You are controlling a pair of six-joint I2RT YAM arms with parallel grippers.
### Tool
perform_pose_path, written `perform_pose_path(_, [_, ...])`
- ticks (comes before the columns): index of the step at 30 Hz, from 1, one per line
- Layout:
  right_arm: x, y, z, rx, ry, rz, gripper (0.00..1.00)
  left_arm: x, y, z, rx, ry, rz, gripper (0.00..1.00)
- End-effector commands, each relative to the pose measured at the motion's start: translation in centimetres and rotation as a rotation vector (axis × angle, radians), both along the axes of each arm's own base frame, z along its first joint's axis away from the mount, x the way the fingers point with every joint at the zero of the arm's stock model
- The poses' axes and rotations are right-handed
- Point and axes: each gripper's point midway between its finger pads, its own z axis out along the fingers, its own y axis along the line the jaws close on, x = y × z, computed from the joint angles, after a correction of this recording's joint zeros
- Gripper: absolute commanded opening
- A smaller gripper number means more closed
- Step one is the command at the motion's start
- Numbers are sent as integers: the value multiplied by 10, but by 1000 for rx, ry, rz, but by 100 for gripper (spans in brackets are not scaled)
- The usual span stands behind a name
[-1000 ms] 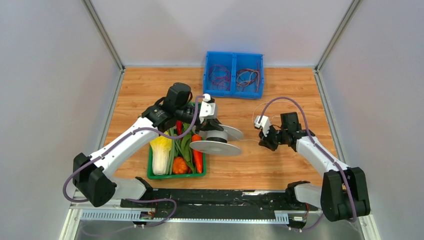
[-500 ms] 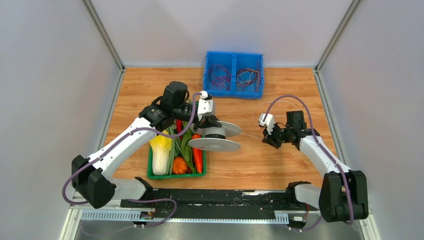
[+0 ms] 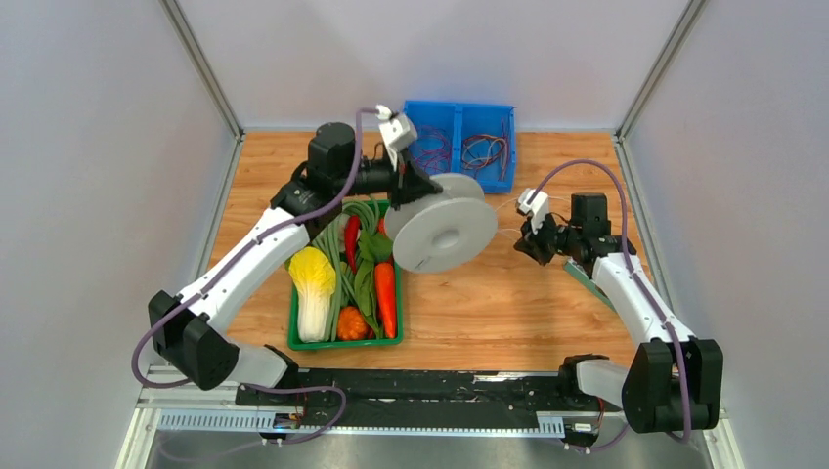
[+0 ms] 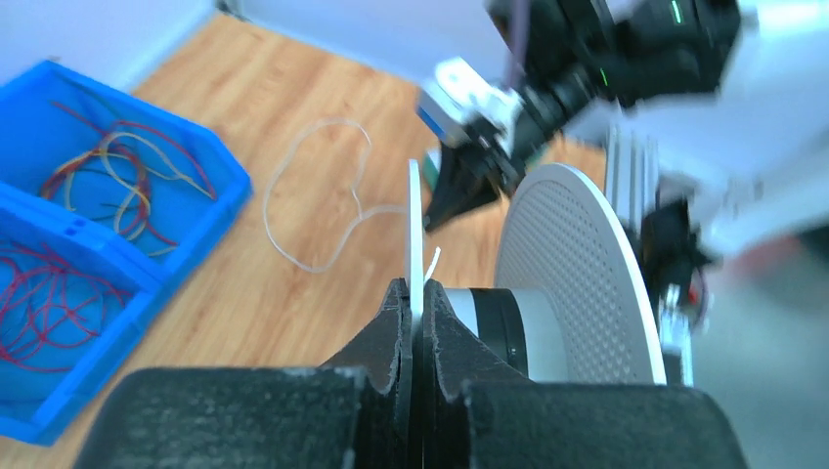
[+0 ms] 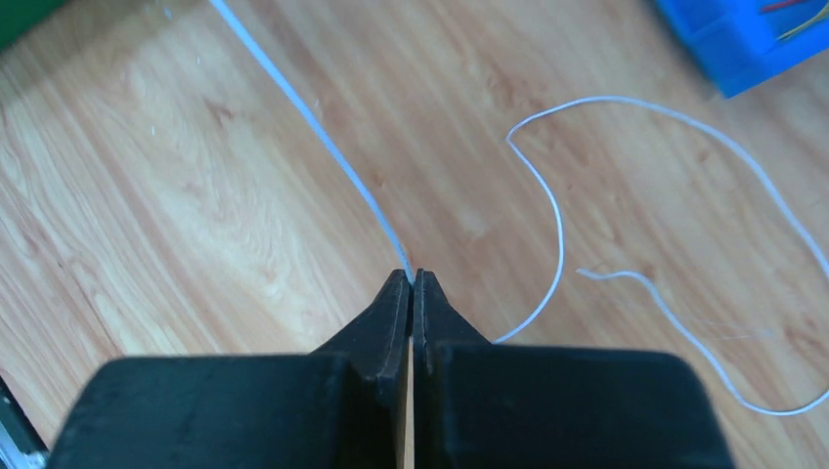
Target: Wrap the cables
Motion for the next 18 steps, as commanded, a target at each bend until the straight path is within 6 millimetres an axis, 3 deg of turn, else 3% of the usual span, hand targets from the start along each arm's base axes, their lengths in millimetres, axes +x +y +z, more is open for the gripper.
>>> perform_pose_path(1, [23,13,51,136,-65,-59,0,53,6,85,-290,195,236,0])
perform_pose_path(3, [27,16,63,178,-72,-74,0,82,15,91,-348,317,358,0])
perform_pose_path(5, [27,23,73,210,-83,-61,0,109,30,82,-356,420,551,0])
perform_pose_path(8, [26,39,90,249,-103,-39,0,130,46,85,-435,500,721,0])
perform_pose_path(18, [14,93,157,266,-332,89,0,146,71,70,-418,592,1066,0])
